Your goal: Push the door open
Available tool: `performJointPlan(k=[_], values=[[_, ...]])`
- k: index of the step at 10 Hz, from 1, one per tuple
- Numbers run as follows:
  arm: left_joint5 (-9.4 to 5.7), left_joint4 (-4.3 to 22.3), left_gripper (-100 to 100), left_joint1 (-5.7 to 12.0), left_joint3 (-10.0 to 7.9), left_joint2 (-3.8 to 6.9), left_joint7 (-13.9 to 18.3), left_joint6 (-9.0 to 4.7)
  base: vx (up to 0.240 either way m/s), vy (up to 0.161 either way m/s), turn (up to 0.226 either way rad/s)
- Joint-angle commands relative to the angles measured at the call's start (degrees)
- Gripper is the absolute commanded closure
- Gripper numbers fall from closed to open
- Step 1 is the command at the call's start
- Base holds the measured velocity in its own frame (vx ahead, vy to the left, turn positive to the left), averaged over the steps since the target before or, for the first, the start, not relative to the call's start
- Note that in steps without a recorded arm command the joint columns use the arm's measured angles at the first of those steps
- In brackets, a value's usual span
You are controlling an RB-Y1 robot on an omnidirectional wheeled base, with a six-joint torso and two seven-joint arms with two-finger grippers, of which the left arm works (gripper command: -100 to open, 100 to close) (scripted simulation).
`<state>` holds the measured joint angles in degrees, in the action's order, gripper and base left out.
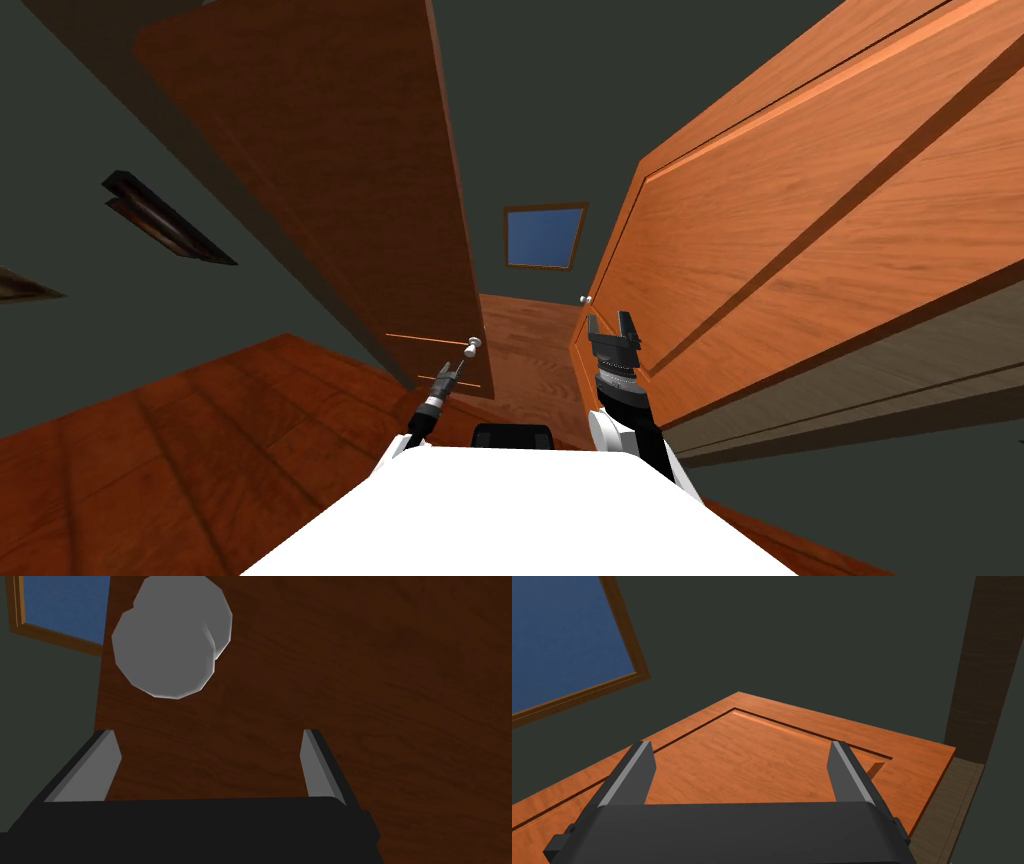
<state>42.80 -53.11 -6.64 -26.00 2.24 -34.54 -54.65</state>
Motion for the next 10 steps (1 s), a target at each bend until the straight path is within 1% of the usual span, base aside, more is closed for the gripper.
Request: performJointPlan(k=[1, 2, 3, 4, 5, 6, 7, 9, 10], values=[[0.73, -1.25, -100, -1.35, 0.88, -0.51, -2.86, -0.27, -0.025, -0.006, 0.127], [0.73, -1.25, -100, -1.35, 0.88, -0.51, -3.78, -0.27, -0.019, -0.005, 0.038], [1.21, -2.11, -100, -2.29, 1.46, -0.92, -6.03, -0.45, -0.017, -0.001, 0.058], [1.67, -2.94, -100, -3.19, 2.02, -1.34, -7.43, -0.63, -0.022, 0.0, 0.142], [1.67, -2.94, -100, -3.19, 2.02, -1.34, -8.29, -0.63, -0.016, -0.001, 0.034], [2.11, -3.75, -100, -4.07, 2.56, -1.78, -9.94, -0.79, -0.015, 0.001, 0.05], [2.11, -3.75, -100, -4.07, 2.56, -1.78, -10.44, -0.79, -0.014, -0.002, 0.035], [2.9, -5.17, -100, -5.62, 3.51, -2.69, -13.97, -1.09, -0.018, 0.001, 0.079], [2.9, -5.17, -100, -5.62, 3.51, -2.69, -14.21, -1.09, -0.015, -0.002, 0.035]])
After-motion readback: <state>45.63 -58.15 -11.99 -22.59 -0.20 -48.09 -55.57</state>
